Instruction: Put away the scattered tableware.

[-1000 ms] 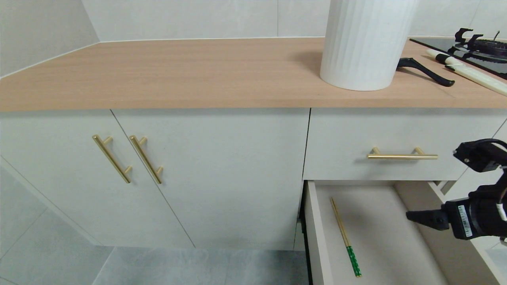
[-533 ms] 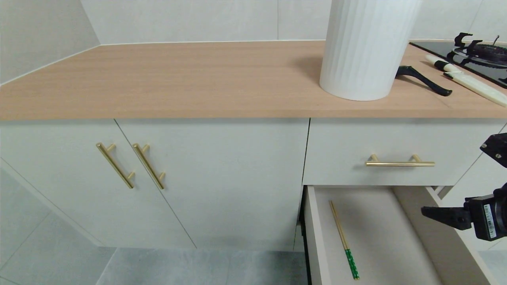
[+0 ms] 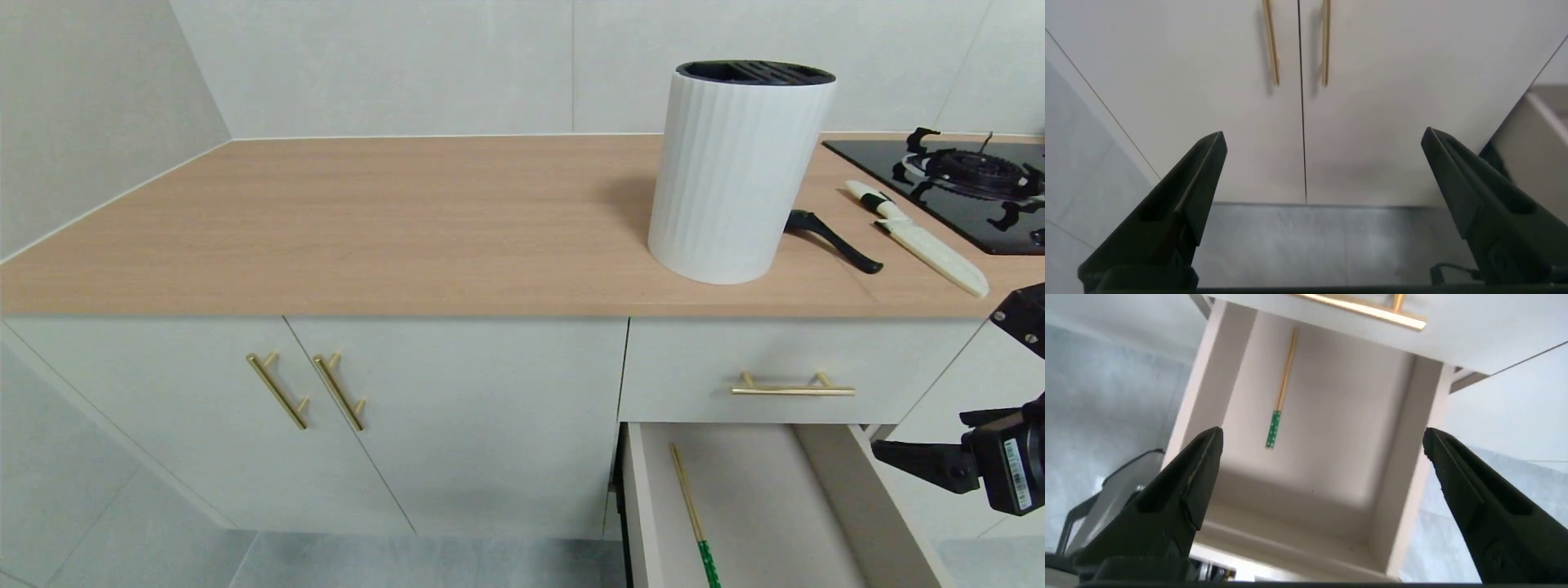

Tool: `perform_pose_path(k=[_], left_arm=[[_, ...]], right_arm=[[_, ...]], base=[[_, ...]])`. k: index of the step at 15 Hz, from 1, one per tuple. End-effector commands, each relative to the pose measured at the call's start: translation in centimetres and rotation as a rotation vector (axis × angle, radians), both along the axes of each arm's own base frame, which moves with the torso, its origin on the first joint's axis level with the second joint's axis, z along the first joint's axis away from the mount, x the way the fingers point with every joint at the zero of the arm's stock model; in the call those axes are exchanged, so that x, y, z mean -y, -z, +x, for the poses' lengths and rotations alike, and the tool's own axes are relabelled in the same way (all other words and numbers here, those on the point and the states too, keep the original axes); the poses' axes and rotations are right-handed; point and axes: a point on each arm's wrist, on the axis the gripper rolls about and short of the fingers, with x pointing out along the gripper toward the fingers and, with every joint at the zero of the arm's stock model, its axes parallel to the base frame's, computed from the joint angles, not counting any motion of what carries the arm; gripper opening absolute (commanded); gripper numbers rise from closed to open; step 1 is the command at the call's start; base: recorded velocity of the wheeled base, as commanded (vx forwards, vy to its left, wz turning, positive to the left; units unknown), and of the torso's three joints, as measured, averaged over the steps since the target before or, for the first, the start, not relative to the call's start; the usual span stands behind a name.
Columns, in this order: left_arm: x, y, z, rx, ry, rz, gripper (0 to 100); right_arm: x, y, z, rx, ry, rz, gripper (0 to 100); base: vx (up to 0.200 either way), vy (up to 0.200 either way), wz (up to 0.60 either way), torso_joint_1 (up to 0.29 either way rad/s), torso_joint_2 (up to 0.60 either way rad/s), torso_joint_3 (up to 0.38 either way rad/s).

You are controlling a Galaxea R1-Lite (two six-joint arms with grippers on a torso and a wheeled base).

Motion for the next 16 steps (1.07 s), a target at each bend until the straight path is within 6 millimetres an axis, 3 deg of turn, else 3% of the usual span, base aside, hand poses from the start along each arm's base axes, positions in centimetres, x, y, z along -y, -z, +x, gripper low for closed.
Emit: perform_pose_path(k=[1, 5, 8, 11, 12, 15, 16], left_arm=[[0.0, 0.0, 0.0, 0.0, -0.001, 0.0, 100], [0.0, 0.0, 0.0, -0.002, -0.001, 0.0, 100], [0.0, 0.0, 0.0, -0.002, -0.001, 0.0, 100], [0.0, 0.0, 0.0, -0.002, -0.001, 0.0, 100], [0.0, 0.0, 0.0, 0.0, -0.001, 0.0, 100], [0.0, 0.0, 0.0, 0.0, -0.001, 0.0, 100], [0.0, 0.0, 0.0, -0.002, -0.001, 0.0, 100]], right_arm=[[0.0, 0.1, 0.0, -0.004, -0.005, -0.001, 100], [0.1, 0.1, -0.3, 0.005, -0.002, -0.002, 100], [0.2, -1.8, -0.5, 0.106, -0.004, 0.037, 100], [0.8, -3.4, 3.1, 0.164, -0.009, 0.02, 100], [1.3, -3.7, 5.4, 0.216, -0.074, 0.017, 100], [1.4, -3.3, 11.3, 0.277, -0.09, 0.022, 100], [1.5, -3.1, 12.3, 0.288, -0.088, 0.013, 100]], base=[[0.0, 0.0, 0.0, 0.198, -0.49, -0.295], [0.0, 0.0, 0.0, 0.13, -0.3, -0.177], [0.0, 0.0, 0.0, 0.012, -0.02, -0.015], [0.0, 0.0, 0.0, 0.0, 0.0, 0.0], [0.0, 0.0, 0.0, 0.0, 0.0, 0.0], [0.0, 0.0, 0.0, 0.0, 0.0, 0.0], [0.0, 0.0, 0.0, 0.0, 0.0, 0.0]])
